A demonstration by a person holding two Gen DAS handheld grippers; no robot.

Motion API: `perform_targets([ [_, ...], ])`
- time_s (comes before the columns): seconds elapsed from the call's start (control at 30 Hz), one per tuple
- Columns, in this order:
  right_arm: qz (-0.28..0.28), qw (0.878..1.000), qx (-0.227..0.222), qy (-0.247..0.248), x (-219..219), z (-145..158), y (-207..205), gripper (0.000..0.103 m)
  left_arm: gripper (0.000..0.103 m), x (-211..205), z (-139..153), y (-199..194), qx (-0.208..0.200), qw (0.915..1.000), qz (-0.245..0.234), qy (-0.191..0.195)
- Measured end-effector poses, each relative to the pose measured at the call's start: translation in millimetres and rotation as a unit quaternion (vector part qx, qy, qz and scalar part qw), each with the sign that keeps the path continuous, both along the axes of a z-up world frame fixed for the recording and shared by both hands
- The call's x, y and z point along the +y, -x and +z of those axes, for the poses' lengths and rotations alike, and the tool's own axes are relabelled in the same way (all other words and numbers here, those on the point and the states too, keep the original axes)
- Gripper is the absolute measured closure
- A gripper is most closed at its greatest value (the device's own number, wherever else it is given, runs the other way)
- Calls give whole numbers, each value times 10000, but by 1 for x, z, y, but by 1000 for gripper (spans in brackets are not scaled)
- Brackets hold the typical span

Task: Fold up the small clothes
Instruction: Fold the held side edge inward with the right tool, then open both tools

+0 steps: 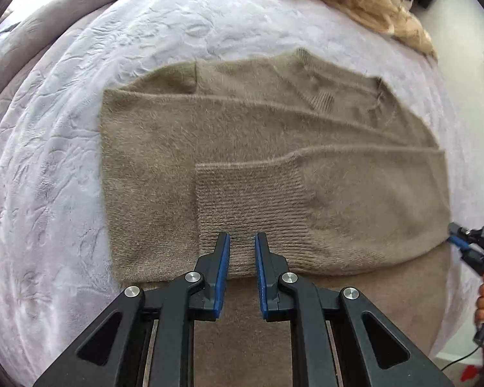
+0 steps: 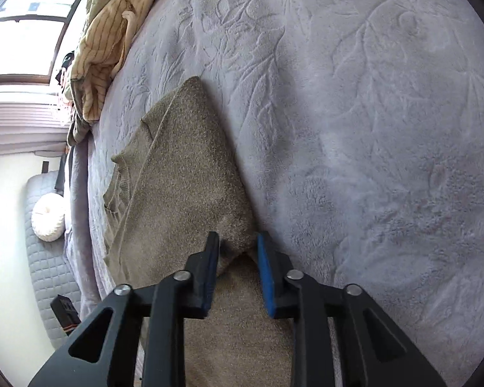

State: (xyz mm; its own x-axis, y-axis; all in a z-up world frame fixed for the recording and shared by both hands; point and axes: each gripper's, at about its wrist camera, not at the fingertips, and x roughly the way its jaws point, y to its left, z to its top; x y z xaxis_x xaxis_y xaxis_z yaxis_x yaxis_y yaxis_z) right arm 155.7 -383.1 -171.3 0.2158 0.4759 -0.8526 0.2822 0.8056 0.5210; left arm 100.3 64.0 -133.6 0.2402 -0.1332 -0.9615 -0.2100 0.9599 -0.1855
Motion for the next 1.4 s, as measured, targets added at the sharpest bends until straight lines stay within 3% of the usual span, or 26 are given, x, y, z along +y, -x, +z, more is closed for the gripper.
perform_targets([
  [0.07,195,9993,117,294,5,-6,0,83,87,-3,-5,2,-71,9999,-93,-88],
  [0.2,213,9991,85,362,5,-9,3,85,87,-3,-2,3,-64,9998,-159,-141],
  [0.5,434,9955,-186,823,12,25,12,81,87,13,10,1,-31,9998,138,-109],
  [0.77,450,9972,-145,587,32,30,21,79,85,12,23,6,20,9997,85,-249],
  [0.8,494,9970,-140,586,36,30,22,79,78,10,22,5,58,9995,65,-300],
  [0.87,594,9964,-141,596,45,30,25,79,16,5,22,7,58,9991,78,-422],
  [0.93,685,9957,-147,603,54,31,26,79,13,1,28,11,-99,9984,78,-546],
  [1.17,941,9930,-161,696,74,36,33,68,13,-11,30,15,-10,9983,32,-585],
  [1.33,1116,9897,-155,881,84,41,41,52,13,-11,31,22,81,9986,80,-520],
  [1.4,1172,9878,-175,1012,87,44,44,37,13,-12,33,26,65,9987,80,-491],
])
